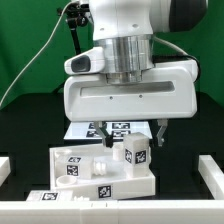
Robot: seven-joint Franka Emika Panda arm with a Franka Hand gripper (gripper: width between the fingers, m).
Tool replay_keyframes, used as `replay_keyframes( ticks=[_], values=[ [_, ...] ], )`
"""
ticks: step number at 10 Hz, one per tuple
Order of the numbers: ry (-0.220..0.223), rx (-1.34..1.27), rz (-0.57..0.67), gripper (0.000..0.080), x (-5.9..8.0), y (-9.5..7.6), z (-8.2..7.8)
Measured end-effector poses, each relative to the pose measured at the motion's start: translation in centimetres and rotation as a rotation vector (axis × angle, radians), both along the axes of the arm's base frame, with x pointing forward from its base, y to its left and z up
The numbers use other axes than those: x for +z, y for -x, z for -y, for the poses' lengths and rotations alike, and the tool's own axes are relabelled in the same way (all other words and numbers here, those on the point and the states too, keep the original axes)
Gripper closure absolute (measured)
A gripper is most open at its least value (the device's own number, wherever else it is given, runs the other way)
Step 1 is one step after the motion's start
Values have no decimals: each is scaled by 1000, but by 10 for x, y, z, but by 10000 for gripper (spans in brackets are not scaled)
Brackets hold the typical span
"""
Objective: Assemble one leg
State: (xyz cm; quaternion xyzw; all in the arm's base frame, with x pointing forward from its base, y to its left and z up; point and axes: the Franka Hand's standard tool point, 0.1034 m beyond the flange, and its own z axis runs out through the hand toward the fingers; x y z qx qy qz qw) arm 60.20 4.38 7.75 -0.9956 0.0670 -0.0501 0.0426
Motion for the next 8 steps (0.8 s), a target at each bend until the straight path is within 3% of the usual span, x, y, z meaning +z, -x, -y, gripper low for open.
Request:
replay_keyframes(
  ticks=[5,7,8],
  values=[
    [59,369,24,150,0,0,-2],
    [60,384,26,410,0,0,-2],
    [60,384,26,410,0,0,-1]
  ],
)
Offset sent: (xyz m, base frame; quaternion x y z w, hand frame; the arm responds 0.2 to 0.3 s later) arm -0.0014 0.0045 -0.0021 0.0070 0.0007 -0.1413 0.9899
